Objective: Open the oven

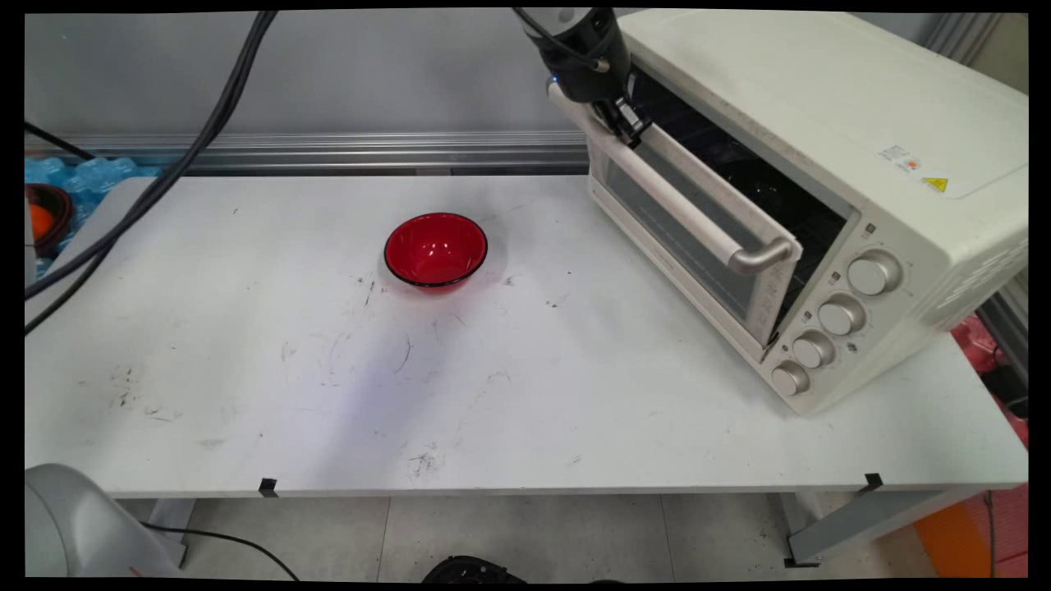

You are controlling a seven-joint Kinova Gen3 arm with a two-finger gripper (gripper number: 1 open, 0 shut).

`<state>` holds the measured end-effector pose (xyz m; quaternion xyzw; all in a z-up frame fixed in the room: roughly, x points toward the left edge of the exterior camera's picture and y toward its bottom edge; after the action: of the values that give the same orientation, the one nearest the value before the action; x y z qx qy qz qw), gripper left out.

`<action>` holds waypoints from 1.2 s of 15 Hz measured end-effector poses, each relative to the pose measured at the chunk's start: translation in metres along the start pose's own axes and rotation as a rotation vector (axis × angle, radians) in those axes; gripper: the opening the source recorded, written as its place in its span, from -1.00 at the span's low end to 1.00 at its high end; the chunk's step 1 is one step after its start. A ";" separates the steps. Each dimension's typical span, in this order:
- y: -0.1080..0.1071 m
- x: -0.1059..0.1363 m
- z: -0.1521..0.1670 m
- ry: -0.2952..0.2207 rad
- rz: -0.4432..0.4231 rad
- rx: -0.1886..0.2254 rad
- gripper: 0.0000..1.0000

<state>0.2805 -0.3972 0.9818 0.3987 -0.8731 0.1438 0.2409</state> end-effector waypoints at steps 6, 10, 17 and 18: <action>0.000 -0.016 0.003 -0.030 0.009 -0.014 -1.00; 0.000 -0.029 0.006 -0.044 0.015 -0.023 -1.00; 0.001 -0.059 0.013 -0.038 0.010 -0.034 -1.00; 0.001 -0.063 0.014 -0.037 0.005 -0.035 -1.00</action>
<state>0.3115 -0.3633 0.9367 0.3947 -0.8808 0.1219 0.2313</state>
